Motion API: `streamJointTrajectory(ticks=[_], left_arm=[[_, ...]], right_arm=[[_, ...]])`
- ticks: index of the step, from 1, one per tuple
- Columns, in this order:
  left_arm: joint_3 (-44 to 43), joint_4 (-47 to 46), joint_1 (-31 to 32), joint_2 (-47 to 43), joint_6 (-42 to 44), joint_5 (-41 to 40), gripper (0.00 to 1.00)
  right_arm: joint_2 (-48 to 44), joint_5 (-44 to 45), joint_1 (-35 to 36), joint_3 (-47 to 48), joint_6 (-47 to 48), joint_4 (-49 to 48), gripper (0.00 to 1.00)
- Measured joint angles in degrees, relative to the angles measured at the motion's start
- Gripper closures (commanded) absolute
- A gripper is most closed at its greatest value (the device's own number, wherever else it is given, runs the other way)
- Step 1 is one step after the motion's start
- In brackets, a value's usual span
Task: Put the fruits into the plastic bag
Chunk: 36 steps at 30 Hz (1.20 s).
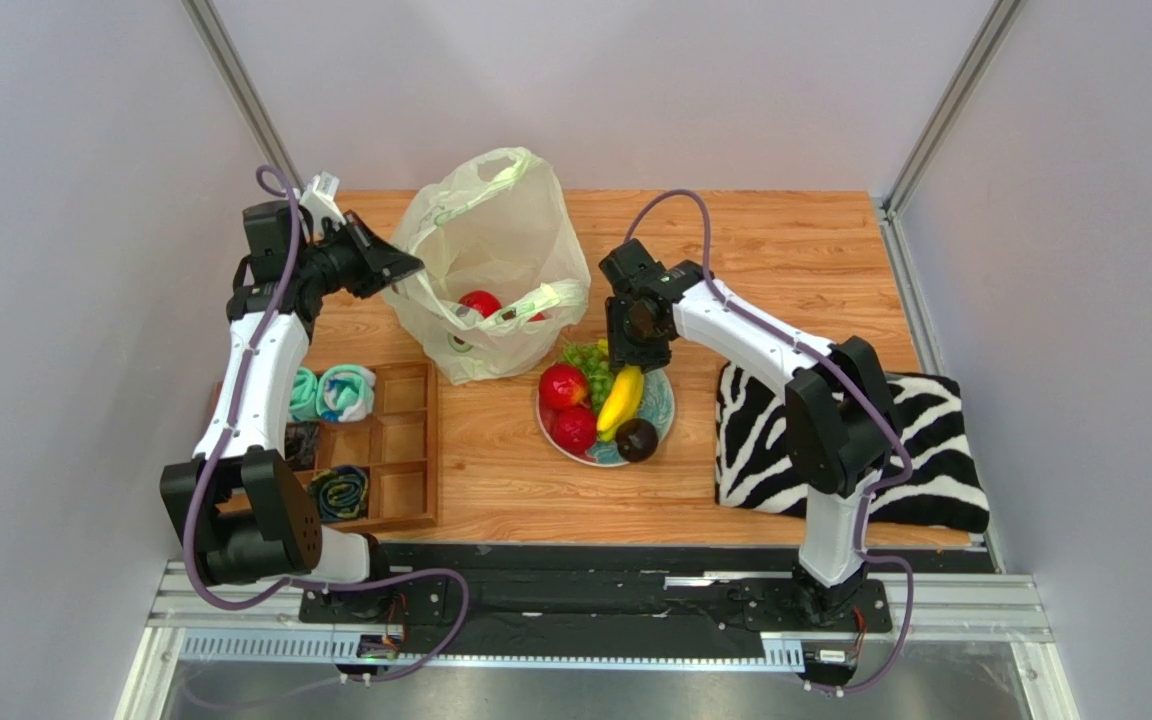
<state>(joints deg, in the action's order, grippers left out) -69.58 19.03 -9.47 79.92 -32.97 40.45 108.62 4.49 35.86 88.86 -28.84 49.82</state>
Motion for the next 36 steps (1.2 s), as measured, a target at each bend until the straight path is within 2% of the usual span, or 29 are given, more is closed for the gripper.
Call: streamJointTrajectory(ticks=[8,17,23,29,36], left_arm=[[0.0,0.0,0.0,0.0,0.0,0.0,1.0],[0.0,0.0,0.0,0.0,-0.1,0.0,1.0],[0.0,0.0,0.0,-0.2,-0.1,0.0,1.0],[0.0,-0.1,0.0,-0.9,-0.2,0.2,1.0],[0.1,-0.2,0.0,-1.5,-0.2,0.4,1.0]], right_arm=[[-3.3,2.1,-0.7,0.0,-0.3,0.0,0.86],[-9.2,2.8,-4.9,-3.4,-0.3,-2.0,0.92],[-16.1,2.7,-7.2,-1.6,0.4,-4.8,0.99],[-21.2,2.7,-7.0,2.9,0.6,-13.5,1.0],[-21.0,1.9,-6.2,8.6,0.1,-24.2,1.0]])
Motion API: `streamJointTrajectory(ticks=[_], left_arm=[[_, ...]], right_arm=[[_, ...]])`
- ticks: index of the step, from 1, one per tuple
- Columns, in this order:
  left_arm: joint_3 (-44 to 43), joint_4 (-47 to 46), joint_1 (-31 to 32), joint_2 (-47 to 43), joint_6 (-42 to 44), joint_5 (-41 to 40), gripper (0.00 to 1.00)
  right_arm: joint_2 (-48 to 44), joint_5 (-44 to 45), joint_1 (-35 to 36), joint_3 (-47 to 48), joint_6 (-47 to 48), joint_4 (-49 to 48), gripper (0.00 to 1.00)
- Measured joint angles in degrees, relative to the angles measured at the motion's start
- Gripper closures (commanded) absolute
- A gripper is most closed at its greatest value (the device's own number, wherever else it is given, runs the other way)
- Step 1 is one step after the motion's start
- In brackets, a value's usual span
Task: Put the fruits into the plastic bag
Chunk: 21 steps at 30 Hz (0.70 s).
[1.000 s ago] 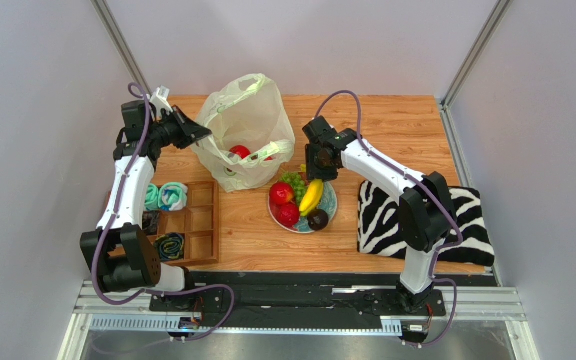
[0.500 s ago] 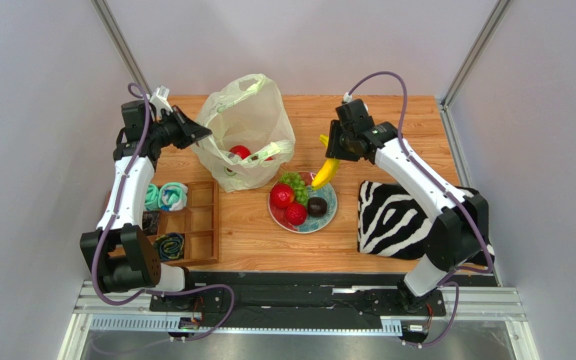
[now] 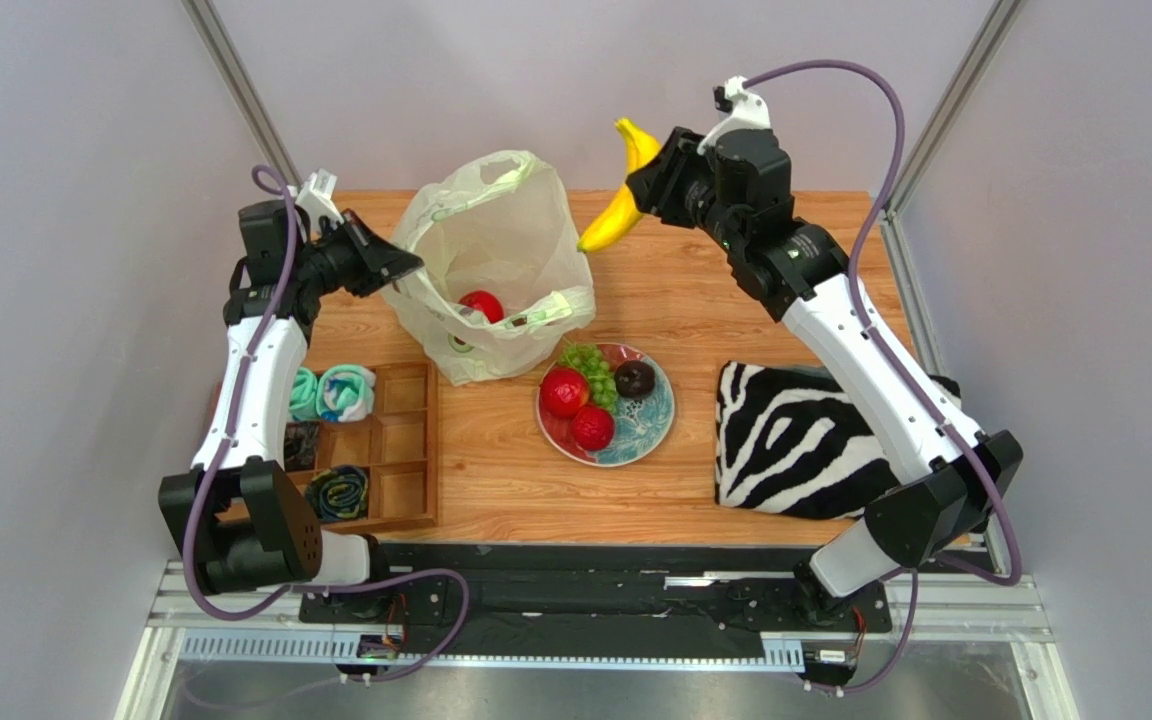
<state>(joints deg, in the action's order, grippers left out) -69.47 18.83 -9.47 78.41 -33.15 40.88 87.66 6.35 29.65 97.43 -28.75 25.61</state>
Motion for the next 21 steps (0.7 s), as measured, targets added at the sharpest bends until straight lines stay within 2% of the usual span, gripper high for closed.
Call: streamJointTrajectory(ticks=[9,16,21], left_arm=[[0.7,-0.4,0.0,-0.3,-0.1,0.5,1.0],[0.7,-0.5,0.0,-0.3,-0.2,0.6,1.0],[0.7,-0.6,0.0,-0.3,-0.2,0.6,1.0]], right_arm=[[9.0,-1.0,6.8,6.3,2.1,-9.4,1.0],[17.1,-1.5,10.9,7.7,5.1,-7.9,1.0],[17.0,-1.2,12.4,5.0,5.7,-7.1,1.0]])
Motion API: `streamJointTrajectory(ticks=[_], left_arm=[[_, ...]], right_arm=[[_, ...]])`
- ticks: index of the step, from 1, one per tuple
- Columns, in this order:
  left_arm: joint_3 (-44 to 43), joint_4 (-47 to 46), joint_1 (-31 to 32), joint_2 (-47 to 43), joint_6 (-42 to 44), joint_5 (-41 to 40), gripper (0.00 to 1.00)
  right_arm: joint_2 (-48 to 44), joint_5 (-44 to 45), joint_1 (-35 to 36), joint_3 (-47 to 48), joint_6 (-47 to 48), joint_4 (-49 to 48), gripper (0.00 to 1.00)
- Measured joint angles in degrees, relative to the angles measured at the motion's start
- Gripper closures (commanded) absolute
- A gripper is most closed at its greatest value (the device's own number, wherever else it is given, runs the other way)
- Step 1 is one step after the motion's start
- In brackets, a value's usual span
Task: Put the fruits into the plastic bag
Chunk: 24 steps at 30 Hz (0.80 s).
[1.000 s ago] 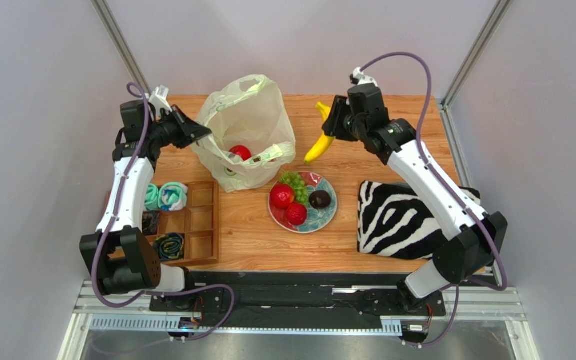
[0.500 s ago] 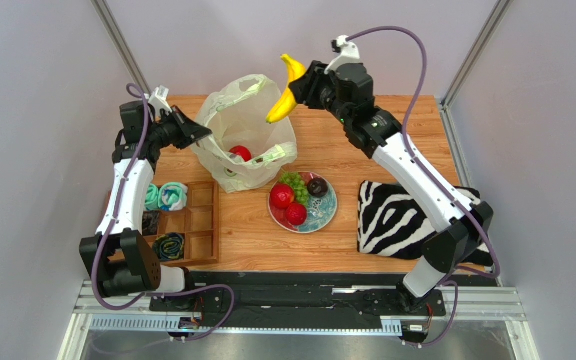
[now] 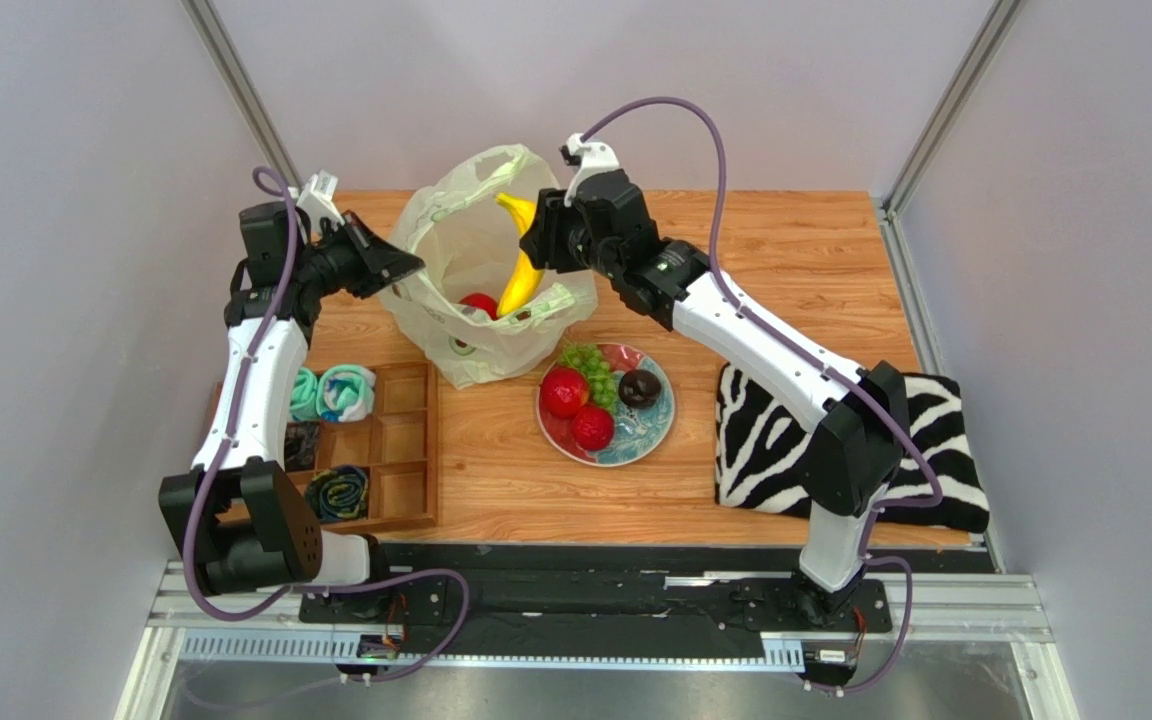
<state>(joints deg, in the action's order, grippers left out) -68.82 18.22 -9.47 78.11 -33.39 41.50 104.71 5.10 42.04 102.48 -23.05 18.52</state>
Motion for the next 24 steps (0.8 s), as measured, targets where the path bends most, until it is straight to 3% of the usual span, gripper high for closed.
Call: streamJointTrajectory(ticks=[13,24], left_arm=[[0.0,-0.1,0.0,0.0,-0.4,0.0,1.0],[0.2,-0.1,0.0,0.0,-0.4,0.2,1.0]], right_arm=[[-4.1,1.0,0.3,-8.2,-0.5,2.4,1.0],[10.8,-1.4,0.8,7.2,0.0,6.6,1.0]])
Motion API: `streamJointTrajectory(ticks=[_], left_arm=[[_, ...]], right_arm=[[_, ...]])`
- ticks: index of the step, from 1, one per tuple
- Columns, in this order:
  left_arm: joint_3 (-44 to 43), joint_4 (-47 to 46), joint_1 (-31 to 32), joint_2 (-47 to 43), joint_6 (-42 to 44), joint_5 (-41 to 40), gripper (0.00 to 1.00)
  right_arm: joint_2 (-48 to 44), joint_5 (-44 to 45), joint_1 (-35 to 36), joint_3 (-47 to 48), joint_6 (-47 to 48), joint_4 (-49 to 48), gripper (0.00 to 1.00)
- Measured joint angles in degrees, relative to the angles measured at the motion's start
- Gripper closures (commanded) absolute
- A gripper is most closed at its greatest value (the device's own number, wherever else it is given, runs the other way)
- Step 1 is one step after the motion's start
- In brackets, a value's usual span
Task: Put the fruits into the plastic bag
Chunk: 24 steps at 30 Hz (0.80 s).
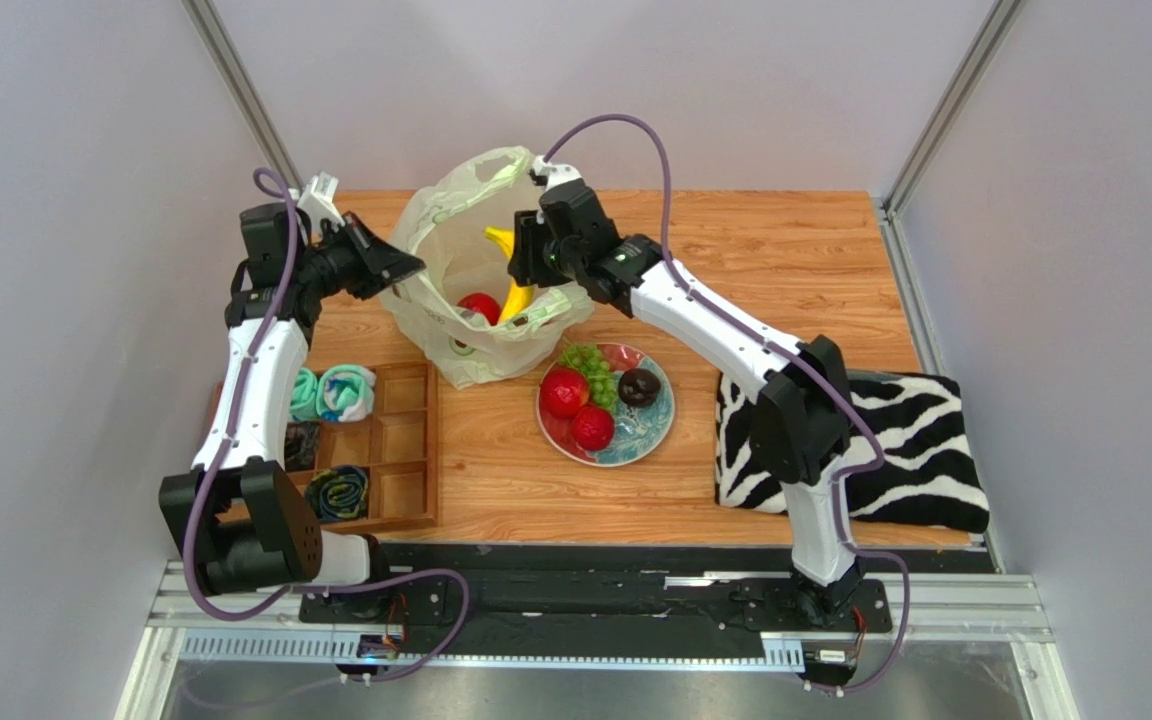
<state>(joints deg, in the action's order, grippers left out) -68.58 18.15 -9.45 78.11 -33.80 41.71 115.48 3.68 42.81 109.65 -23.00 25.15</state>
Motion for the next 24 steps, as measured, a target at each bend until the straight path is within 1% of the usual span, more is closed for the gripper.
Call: streamJointTrajectory(ticks=[2,3,4,6,7,10,13,14,24], left_arm=[[0.2,-0.1,0.0,0.0,0.0,0.0,1.0],[0.3,-0.1,0.0,-0.1,0.0,0.0,1.0],[0.5,-0.1,0.0,-0.2,0.0,0.0,1.0],[0.7,0.0,0.0,-0.3,0.0,0.0,1.0],[0.7,0.0,0.0,-0.3,0.0,0.0,1.0],[0.7,-0.1,0.0,-0.3,-0.1,0.0,1.0],[0.7,-0.1,0.0,-0.3,-0.2,0.0,1.0],[0.7,-0.1,0.0,-0.3,-0.2,0.0,1.0],[0.7,-0.1,0.0,-0.3,-0.2,0.0,1.0]], right_arm=[[3.0,-0.3,0.3,3.1,0.3,1.9,0.95],[4.4,-0.4,0.4,4.5,0.3,2.7,0.91],[5.5,-0.6,0.6,5.6,0.3,3.4,0.77],[6.7,-0.9,0.8,6.5,0.4,4.5,0.62],[6.8,-1.0,0.9,6.5,0.4,5.1,0.49],[6.8,-1.2,1.0,6.6,0.6,5.8,0.38],[6.8,-1.2,1.0,6.7,1.0,5.8,0.32],[6.8,-1.2,1.0,6.7,1.1,5.8,0.32],[6.8,-1.7,1.1,6.7,1.9,5.7,0.36]])
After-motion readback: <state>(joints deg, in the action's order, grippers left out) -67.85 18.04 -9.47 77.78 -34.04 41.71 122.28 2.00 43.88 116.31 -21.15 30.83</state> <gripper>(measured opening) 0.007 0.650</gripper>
